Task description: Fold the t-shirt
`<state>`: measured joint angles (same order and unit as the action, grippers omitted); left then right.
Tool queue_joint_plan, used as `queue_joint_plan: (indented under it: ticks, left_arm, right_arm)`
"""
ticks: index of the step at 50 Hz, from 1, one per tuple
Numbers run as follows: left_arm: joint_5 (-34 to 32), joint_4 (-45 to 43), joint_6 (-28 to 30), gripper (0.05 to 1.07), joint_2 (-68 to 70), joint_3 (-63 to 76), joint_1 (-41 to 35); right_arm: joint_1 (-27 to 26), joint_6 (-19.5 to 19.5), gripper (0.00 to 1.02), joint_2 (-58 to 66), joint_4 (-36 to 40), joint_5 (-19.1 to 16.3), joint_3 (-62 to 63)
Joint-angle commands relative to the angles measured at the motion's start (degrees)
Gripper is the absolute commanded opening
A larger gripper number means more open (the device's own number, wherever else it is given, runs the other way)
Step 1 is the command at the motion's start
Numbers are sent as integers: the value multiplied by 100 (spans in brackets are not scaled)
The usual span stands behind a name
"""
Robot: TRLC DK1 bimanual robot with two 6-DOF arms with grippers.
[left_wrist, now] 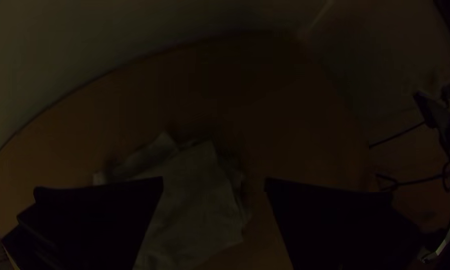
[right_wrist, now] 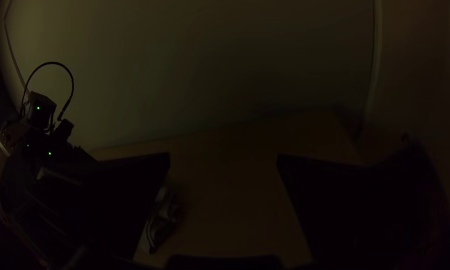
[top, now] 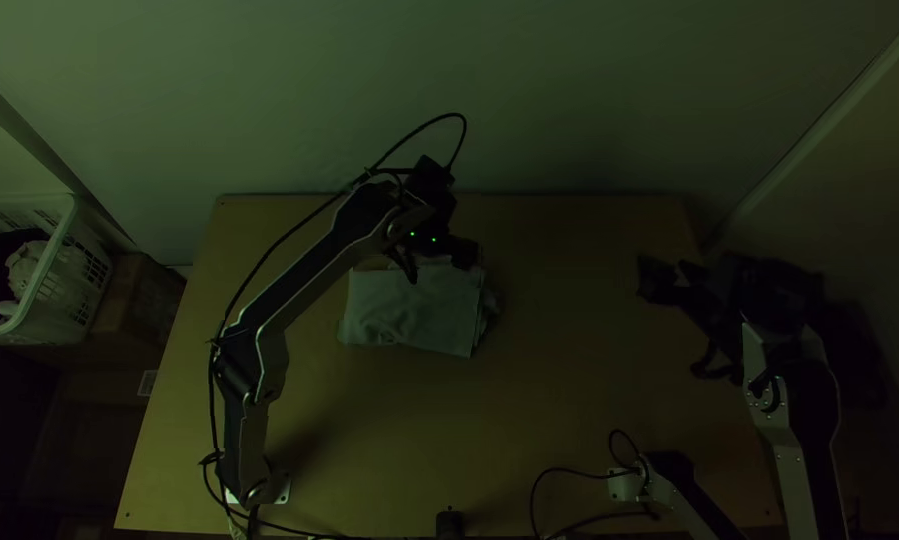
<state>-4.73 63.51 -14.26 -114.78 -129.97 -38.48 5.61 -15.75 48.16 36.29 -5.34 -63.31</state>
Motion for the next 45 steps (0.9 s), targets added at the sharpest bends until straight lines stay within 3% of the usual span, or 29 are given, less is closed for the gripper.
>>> queue_joint_plan:
  ticks: [1, 12, 22, 29, 37, 45]
  left_arm:
    - [78, -40, 73, 103, 659, -46, 420]
    - [86, -225, 354, 103, 1757, 482, 1501]
    - [78, -646, 670, 103, 2953, 1387, 2617]
    - [-54, -1745, 1048, 103, 4122, 2837, 3408]
    - [-335, -2176, 1092, 103, 5106, 4094, 4120]
    - [-327, -3160, 1250, 103, 6249, 5711, 4665]
  right_arm:
    - [28, 485, 98, 35, -421, 25, 108]
    - [-156, 801, 98, 0, -1406, 25, 161]
    - [-473, 819, 98, -474, -2478, 25, 231]
    - [-569, 863, 98, -738, -2504, 25, 135]
    - [-692, 880, 98, -1213, -2583, 25, 284]
    - [-692, 924, 98, -1705, -2416, 25, 556]
